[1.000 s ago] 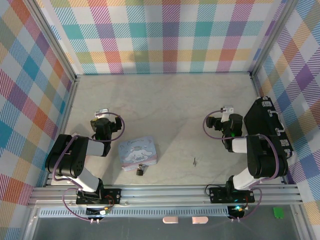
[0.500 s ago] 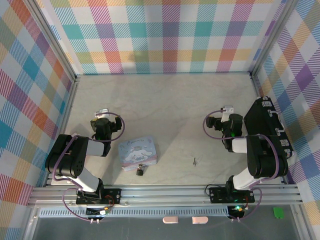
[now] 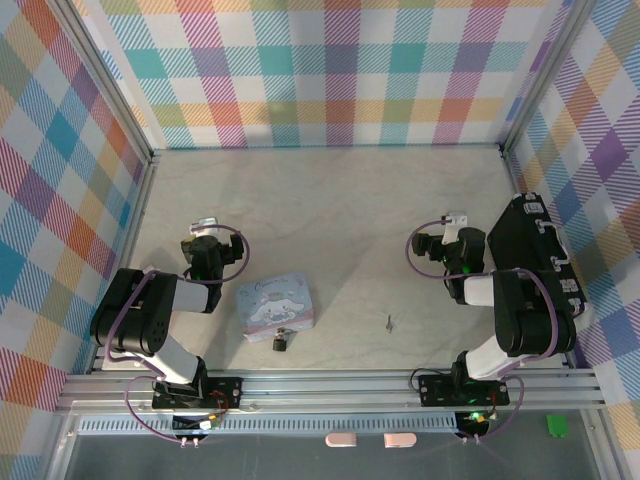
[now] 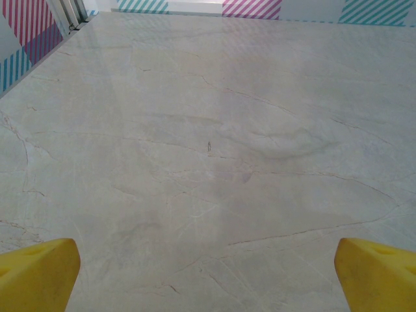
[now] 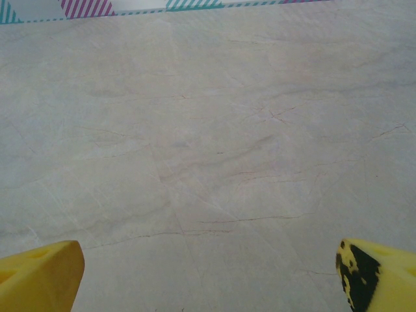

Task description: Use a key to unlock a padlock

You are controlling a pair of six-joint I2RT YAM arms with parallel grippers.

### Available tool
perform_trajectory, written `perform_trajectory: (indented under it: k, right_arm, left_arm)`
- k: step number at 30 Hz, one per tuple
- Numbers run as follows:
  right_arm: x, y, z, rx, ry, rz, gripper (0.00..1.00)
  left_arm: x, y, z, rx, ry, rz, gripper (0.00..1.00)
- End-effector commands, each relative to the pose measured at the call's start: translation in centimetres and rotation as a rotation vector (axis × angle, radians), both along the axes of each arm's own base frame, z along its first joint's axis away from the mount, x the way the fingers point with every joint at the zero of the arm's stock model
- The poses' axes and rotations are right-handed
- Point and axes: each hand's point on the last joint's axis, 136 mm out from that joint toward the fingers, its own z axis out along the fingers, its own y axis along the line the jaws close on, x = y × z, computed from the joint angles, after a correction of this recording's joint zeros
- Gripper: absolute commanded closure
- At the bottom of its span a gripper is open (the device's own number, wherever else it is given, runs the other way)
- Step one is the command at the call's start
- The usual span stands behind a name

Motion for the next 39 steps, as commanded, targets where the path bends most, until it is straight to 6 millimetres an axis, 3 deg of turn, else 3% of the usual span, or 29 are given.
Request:
perform_trajectory:
  k: [1, 6, 8, 12, 14, 18, 21, 23, 25, 27, 31, 34, 36, 39]
  right_arm:
    - [0.6, 0.1, 1.2, 0.004, -0.041, 0.0, 0.01]
    - [0.4, 0.3, 1.4, 0.003, -0.056, 0.015, 0.01]
    - [-0.6, 1.3, 2.5, -0.013, -0.101, 0.061, 0.01]
    - [-2.2, 3.0, 4.5, -0.067, -0.158, 0.111, 0.01]
    - [-2.6, 4.0, 5.5, -0.08, -0.155, 0.137, 0.01]
    - [-3.8, 6.0, 8.2, -0.091, -0.151, 0.203, 0.01]
    - [-5.2, 7.6, 11.8, 0.042, -0.151, 0.265, 0.01]
    - [-6.3, 8.5, 14.8, 0.138, -0.141, 0.298, 0.01]
    - [-7.5, 8.8, 17.2, 0.22, -0.118, 0.301, 0.01]
    - [-8.7, 8.2, 18.8, 0.296, -0.07, 0.24, 0.01]
    - [-10.7, 3.4, 17.6, 0.417, 0.078, -0.121, 0.01]
    - [-12.1, 4.3, 17.1, 0.408, 0.119, -0.054, 0.01]
    - [-12.9, 4.5, 15.5, 0.419, 0.237, -0.072, 0.01]
    - [-14.1, 6.0, 12.7, 0.414, 0.433, -0.052, 0.01]
  left_arm:
    - [0.4, -0.6, 0.7, 0.0, -0.026, -0.027, 0.0]
    - [-0.1, -2.2, 1.0, 0.018, -0.056, -0.121, 0.0]
    - [-1.1, -2.8, 1.9, 0.033, -0.112, -0.153, 0.0]
    - [-4.4, -2.7, 5.4, 0.045, -0.234, -0.106, 0.0]
    - [-4.9, -2.7, 6.2, -0.005, -0.142, -0.09, 0.0]
    - [-6.5, -4.1, 10.5, -0.06, -0.095, -0.18, 0.0]
    - [-8.0, -2.4, 13.3, -0.18, -0.126, -0.055, 0.0]
    - [-9.5, 0.1, 14.4, -0.291, -0.12, 0.136, 0.0]
    - [-11.4, 2.3, 14.5, -0.349, -0.067, 0.307, 0.0]
    - [-12.7, 3.0, 15.1, -0.339, -0.008, 0.359, 0.0]
    - [-14.5, 3.1, 15.7, -0.346, 0.054, 0.374, 0.0]
    - [-14.6, 0.6, 15.6, -0.414, 0.073, 0.217, 0.0]
    - [-14.6, -1.9, 15.4, -0.461, 0.084, 0.062, 0.0]
    - [-15.1, -4.1, 14.2, -0.514, 0.142, -0.05, 0.0]
